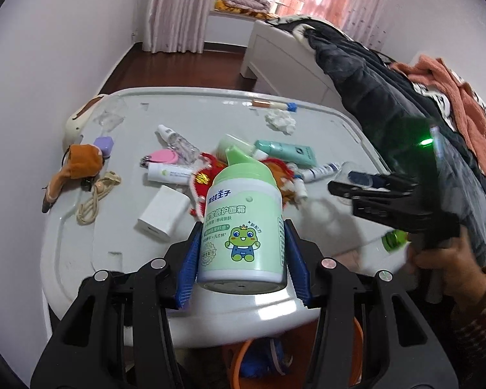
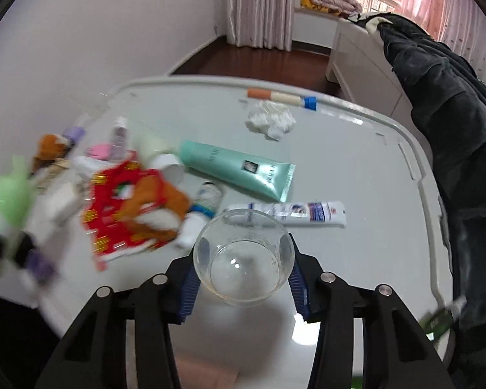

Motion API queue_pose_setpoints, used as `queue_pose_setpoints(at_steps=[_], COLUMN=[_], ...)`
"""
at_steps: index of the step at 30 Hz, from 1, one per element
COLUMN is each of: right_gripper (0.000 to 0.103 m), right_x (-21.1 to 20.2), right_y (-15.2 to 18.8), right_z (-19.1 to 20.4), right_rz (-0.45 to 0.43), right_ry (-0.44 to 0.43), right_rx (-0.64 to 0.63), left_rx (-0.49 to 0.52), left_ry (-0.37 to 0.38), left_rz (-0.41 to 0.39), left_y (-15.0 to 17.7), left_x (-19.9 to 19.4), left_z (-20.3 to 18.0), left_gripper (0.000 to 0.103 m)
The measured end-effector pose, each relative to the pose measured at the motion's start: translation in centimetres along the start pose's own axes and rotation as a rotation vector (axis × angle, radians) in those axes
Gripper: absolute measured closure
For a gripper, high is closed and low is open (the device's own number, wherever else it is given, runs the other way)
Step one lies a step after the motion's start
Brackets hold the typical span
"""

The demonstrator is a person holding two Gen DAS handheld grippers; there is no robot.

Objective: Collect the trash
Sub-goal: 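Drop the white-green bottle and clear cup into the orange bin, then grasp the white charger block with the left tool while the right tool grasps the brown plush toy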

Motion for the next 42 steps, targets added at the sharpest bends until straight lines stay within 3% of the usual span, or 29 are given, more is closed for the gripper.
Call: queue_pose_setpoints(at_steps=[3,6,11,14,16,18,24,30,35,42], right_gripper=[0.056,0.056,0.056,0.056,0.031,0.019,0.016,0.013,0.009,0.009], right_x=[-4.1,-6.9,-6.8,-5.7,-5.0,-5.2,-6.9,-9.3,-10.8,-10.0], right_y=[2.9,7.9,17.6,20.9,22.1,22.2,19.4,15.3,11.8,11.8], right_z=[1.2,2.4,3.3,3.7,3.7,3.5,2.4,1.4,1.1,1.0], right_rz=[0.001,0.058,0.222,0.292,0.339,0.327,0.218,0.117,0.024,0.037], right_ry=[-0.070,-0.130,-0.176,-0.188,-0.182,-0.161,-0.158,-0.180,-0.174,-0.191], right_rx=[-0.017,-0.050,-0.076,-0.065,-0.068,-0.064,-0.014,0.014,0.014,0.017], left_rx=[0.034,0.063,0.086,0.075,0.050,0.018,-0.007,0.048,0.076,0.147], left_ry=[0.058,0.132,0.196,0.175,0.157,0.143,0.104,-0.033,-0.131,-0.223], left_rz=[0.038,0.126,0.312,0.375,0.387,0.366,0.283,0.127,0.184,0.281], left_y=[2.0,6.1,14.0,16.2,16.3,16.0,13.3,4.3,-0.2,-0.9], left_x=[-0.7,-1.1,-0.8,-0.3,-0.2,-0.4,-1.6,-1.6,3.6,8.7], left_z=[-2.3,-5.4,-9.1,-9.5,-9.1,-8.4,-6.2,-1.0,4.1,6.8], left_gripper=[0.056,0.056,0.056,0.056,0.053,0.046,0.044,0.036,0.036,0.036])
Point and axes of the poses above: each gripper's, at about its wrist camera, not at the fingertips, and x roughly the way its jaws point, z to its left, y to its underside, the point moved 6 cm from there along x, roughly the way its jaws point, and after that the axes turned 7 degrees about x, right-handed, at the moved point
